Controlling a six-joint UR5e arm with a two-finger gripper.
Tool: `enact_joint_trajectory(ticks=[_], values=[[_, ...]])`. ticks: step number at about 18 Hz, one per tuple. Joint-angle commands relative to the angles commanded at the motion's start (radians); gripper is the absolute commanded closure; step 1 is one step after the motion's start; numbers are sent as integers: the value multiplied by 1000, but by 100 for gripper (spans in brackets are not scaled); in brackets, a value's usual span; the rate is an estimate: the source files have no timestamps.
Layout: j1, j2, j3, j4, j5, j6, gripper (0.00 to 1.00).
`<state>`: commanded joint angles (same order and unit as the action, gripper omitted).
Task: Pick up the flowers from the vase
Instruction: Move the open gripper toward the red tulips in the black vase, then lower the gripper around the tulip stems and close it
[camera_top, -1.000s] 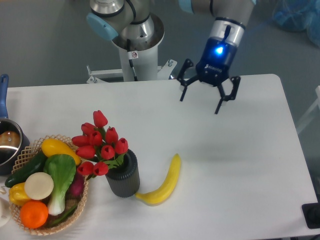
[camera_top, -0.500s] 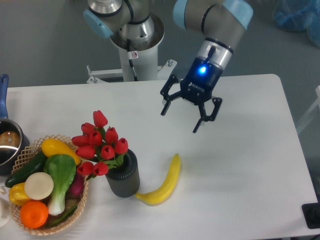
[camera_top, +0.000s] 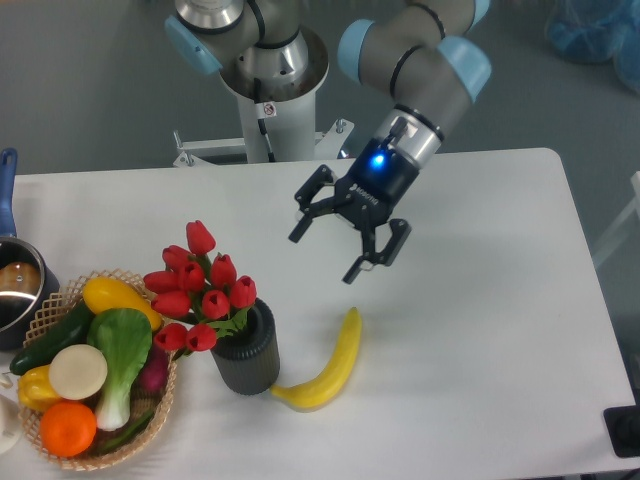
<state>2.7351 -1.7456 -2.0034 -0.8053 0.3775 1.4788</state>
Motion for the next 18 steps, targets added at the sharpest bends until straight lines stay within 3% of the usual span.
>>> enact_joint_trajectory(ticks=[18], values=[[-182,-167,123,-2,8,2,0]])
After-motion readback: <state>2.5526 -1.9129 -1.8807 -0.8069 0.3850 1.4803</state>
